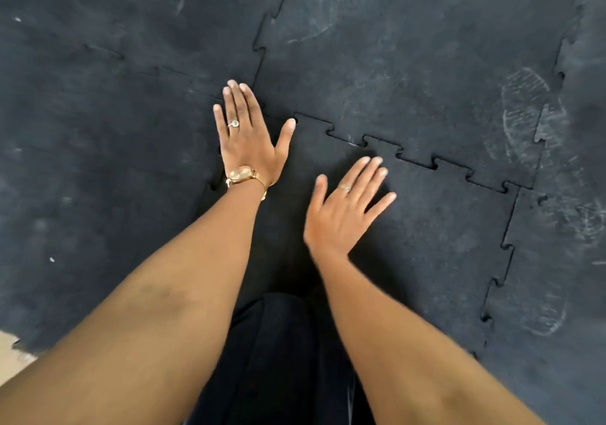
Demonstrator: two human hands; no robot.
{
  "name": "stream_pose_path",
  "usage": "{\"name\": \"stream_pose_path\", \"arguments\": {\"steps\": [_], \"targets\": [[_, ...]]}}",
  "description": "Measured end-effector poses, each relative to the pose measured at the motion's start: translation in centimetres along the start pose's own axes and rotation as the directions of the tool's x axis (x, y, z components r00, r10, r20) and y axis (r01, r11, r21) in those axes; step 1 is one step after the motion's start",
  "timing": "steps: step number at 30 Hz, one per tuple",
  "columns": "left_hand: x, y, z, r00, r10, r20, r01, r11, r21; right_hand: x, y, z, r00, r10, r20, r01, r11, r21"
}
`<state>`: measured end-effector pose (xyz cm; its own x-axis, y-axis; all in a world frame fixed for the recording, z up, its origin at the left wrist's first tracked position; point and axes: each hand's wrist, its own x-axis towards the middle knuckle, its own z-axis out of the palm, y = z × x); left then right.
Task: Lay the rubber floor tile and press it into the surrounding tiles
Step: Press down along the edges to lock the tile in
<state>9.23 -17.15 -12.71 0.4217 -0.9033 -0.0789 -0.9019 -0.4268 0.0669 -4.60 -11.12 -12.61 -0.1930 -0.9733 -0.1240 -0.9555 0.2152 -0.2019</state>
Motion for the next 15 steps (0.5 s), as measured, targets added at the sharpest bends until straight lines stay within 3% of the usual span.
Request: {"name": "stream_pose_path", "arguments": {"steps": [3,15], "targets": [[0.0,0.0,-0.2,1.000,0.000,0.014,0.000,1.000,-0.023,-4.0,-0.6,0.7,0.973,-0.216,0.084,0.217,0.976,0.004],[0.1,-0.2,0.6,1.000,0.010,-0.012,-0.010,1.000,-0.013,-3.6,-0.7,1.0,0.973,-0.211,0.096,0.219,0.973,-0.078]]}}
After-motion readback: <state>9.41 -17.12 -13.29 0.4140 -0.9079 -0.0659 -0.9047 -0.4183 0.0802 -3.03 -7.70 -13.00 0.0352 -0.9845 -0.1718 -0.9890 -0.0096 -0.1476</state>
